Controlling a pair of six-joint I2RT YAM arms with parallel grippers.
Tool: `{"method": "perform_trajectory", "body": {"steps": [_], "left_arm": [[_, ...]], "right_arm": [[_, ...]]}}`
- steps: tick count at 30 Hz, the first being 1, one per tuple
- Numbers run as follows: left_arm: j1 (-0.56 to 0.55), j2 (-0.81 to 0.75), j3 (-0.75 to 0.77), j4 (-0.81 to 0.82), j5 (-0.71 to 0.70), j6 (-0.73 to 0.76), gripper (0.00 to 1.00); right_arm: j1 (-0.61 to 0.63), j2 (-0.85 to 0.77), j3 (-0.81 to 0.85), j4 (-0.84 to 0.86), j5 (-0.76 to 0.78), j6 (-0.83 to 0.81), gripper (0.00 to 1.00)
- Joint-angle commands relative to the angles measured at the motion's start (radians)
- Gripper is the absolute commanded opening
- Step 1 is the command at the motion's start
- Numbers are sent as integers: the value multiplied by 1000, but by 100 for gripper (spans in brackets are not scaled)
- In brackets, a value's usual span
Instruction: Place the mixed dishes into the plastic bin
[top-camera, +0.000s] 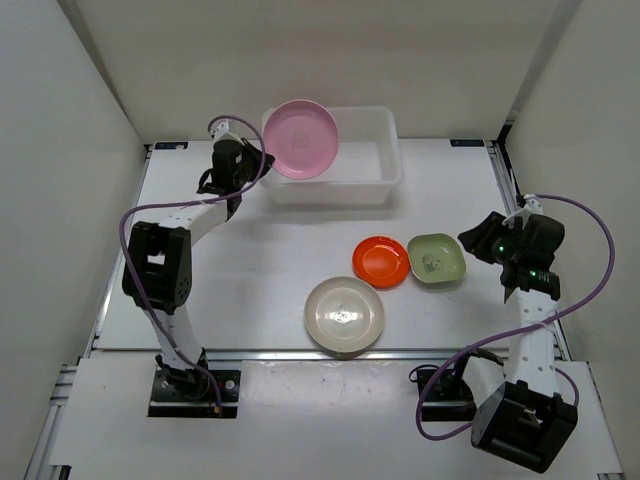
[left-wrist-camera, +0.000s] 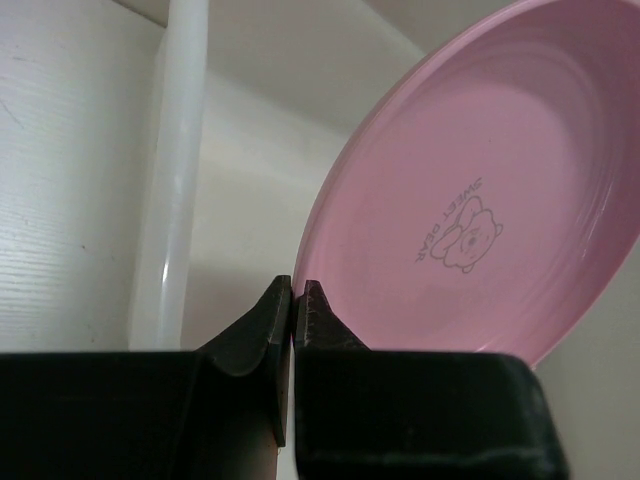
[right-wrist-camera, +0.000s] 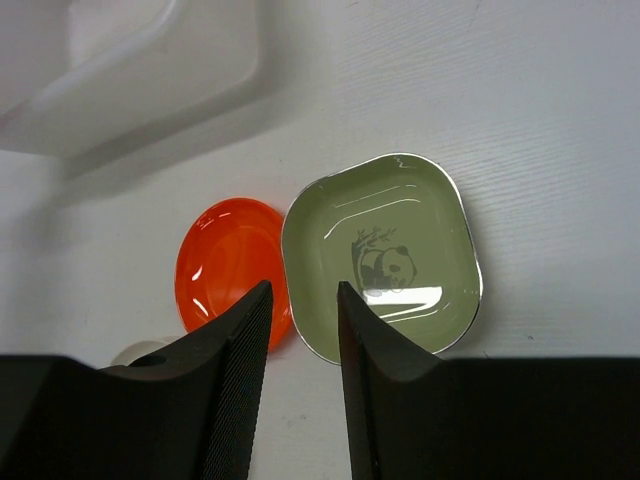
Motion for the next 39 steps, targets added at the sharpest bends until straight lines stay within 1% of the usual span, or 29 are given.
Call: {"method": "perform_trajectory", "body": {"steps": [1,3,5,6,8,10,11,12,16,17,19,20,22,24,27,29,31,32,36,39], "left_arm": [[-27,17,44,74,-70,29,0],[-38,35,39,94,-64,44,0],[-41,45,31,105,-134,70,1],[-53,46,27,115,-162,75,6],[-61,54,27,128,-185,110,23],[-64,62,37,134,-191,122,31],[-64,65,41,134,-191,130,39],[-67,60,39,143,-194,132,45],[-55,43,9,162,-173,129,61],[-53,28,1,160,-173,133,62],[-52,-9,-10,139,-173,148,62],[-56,-42,-13,132,-174,164,63],[-41,-113,-25,94,-168,173,63],[-16,-237,-71,51,-147,167,63],[55,-389,-154,-44,-55,133,60],[96,-489,-203,-149,11,139,60],[126,-559,-248,-241,20,159,60],[123,-595,-263,-307,22,180,59],[149,-658,-292,-528,51,231,59],[154,-714,-344,-627,94,266,60]], "right_arm": [[0,-25,-4,53,-19,15,37],[0,-21,-10,61,-22,18,37],[3,-28,-13,69,-17,23,38],[9,-30,-21,70,-28,29,37],[11,-28,-21,75,-23,35,39],[22,-30,-29,75,-19,29,40],[23,-30,-32,76,-16,29,41],[28,-27,-39,76,-15,24,41],[18,-41,-35,63,4,-3,50],[17,-41,-24,54,11,-11,52],[18,-33,-3,17,81,-54,53],[9,-25,17,-15,128,-66,54],[-12,-1,48,-74,165,-88,57],[-31,25,46,-83,210,-103,58],[-40,59,10,-69,273,-114,61],[-58,103,2,-66,256,-109,64],[-66,166,-4,-71,221,-96,65],[-61,174,-7,-51,225,-97,65],[-44,225,-47,30,228,-85,63],[-40,303,-44,50,184,-59,62]]}}
